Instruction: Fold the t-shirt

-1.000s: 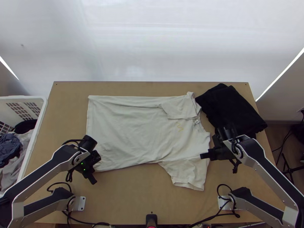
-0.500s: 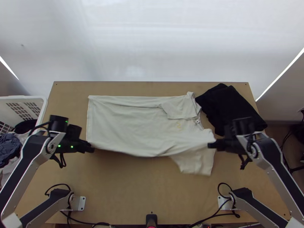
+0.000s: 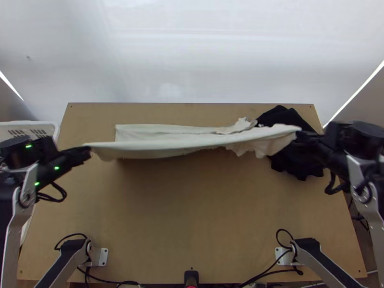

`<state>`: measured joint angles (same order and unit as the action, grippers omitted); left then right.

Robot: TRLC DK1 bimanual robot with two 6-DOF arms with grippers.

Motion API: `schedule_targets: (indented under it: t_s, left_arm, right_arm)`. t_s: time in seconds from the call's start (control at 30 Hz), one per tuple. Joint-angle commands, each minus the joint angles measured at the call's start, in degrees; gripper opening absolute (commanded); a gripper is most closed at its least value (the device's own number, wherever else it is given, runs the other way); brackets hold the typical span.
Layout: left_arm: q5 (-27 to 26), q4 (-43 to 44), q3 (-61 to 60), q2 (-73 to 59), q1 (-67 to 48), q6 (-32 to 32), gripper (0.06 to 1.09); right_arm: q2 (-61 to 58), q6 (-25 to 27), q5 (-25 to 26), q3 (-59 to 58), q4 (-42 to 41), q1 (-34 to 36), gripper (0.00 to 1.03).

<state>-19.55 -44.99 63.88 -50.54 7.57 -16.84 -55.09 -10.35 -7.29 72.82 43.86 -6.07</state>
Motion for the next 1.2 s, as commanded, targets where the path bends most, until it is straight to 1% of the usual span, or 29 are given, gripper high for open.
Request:
schedule_targets:
  t_s: [0.0, 0.07, 0.13, 0.23, 0.37, 0.5, 0.77, 0.9, 1.0, 1.13, 1.17]
  left_arm:
    - [-0.49, 9.84, 6.44, 11.08, 2.45, -7.42, 0.09]
    - [-0.4, 15.72, 6.61, 15.65, 3.06, -11.55, 0.09]
    - [-0.14, 17.75, 7.31, 18.55, 3.85, -13.66, 0.09]
    - [-0.14, 16.34, 7.58, 22.16, 5.26, -15.24, 0.09]
    - [-0.05, 14.67, 5.91, 26.9, 5.61, -15.24, 0.09]
    - [-0.22, 13.53, 6.52, 28.84, 5.52, -15.5, 0.09]
    - [-0.05, 12.65, 6.44, 28.4, 5.52, -15.42, 0.09]
    - [0.04, 13.26, 4.5, 27.87, 5.79, -15.42, 0.09]
    - [0.3, 16.87, 2.66, 25.5, 6.23, -14.98, 0.09]
    - [0.48, 22.67, 2.22, 17.5, 7.9, -14.18, 0.09]
    - [0.39, 23.46, 3.71, 15.3, 8.51, -14.36, 0.09]
  right_arm:
    - [8.07, -2.57, -0.01, 6.9, -6.41, -1.93, 0.03]
    - [11.23, -3.01, 0.08, 8.75, -8.26, -1.84, 0.03]
    - [14.57, -3.98, 1.22, 9.98, -10.02, -1.41, 0.03]
    - [18.88, -4.24, 2.19, 11.03, -10.46, 0.09, 0.03]
    - [23.98, -3.8, 2.19, 10.77, -10.28, 1.67, 0.03]
    - [25.82, -3.54, 2.19, 11.47, -8.88, 1.76, 0.03]
    - [26.0, -3.45, 2.19, 11.29, -8.35, 1.58, 0.03]
    - [25.3, -3.71, 2.19, 9.27, -10.11, 1.76, 0.03]
    - [22.57, -3.8, 2.19, 8.57, -12.74, 1.49, 0.03]
    - [16.59, -3.71, 2.1, 9.01, -17.23, 1.14, 0.03]
    - [15.36, -3.8, 2.1, 10.15, -17.66, 1.06, 0.03]
